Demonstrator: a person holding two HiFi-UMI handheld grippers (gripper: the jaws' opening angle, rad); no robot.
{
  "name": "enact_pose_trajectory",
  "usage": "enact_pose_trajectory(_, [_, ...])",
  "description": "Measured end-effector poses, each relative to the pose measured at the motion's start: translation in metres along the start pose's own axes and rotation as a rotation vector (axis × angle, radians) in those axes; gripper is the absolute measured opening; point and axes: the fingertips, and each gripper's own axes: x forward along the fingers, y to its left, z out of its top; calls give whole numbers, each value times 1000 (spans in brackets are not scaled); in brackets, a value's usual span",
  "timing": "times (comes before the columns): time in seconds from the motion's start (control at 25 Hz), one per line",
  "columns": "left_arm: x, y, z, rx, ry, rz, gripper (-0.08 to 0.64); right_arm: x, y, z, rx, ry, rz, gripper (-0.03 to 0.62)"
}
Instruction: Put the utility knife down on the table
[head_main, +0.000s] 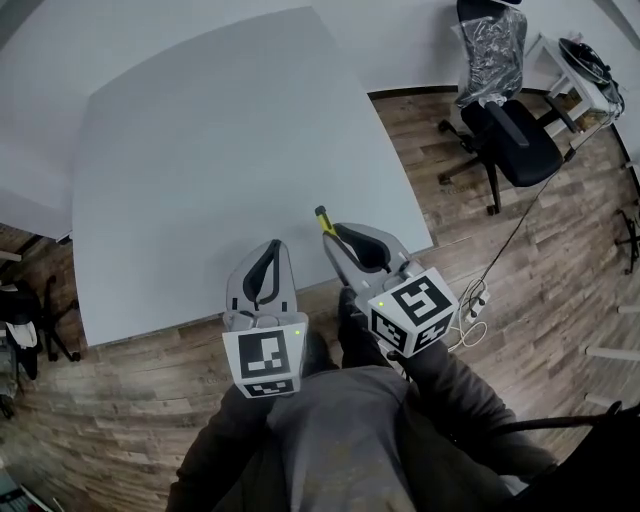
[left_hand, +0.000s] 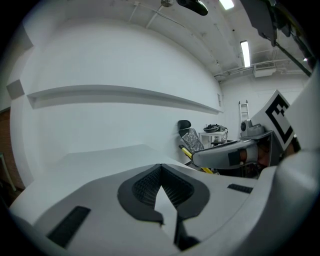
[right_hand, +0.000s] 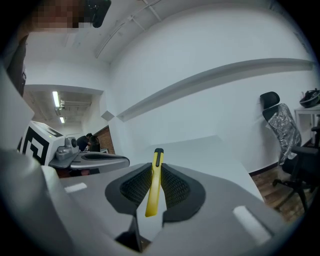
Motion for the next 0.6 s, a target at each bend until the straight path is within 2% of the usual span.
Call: enact_pose_trajectory(0.6, [96,-16,28,24,26,45,2,30,-90,25,27,3,58,57])
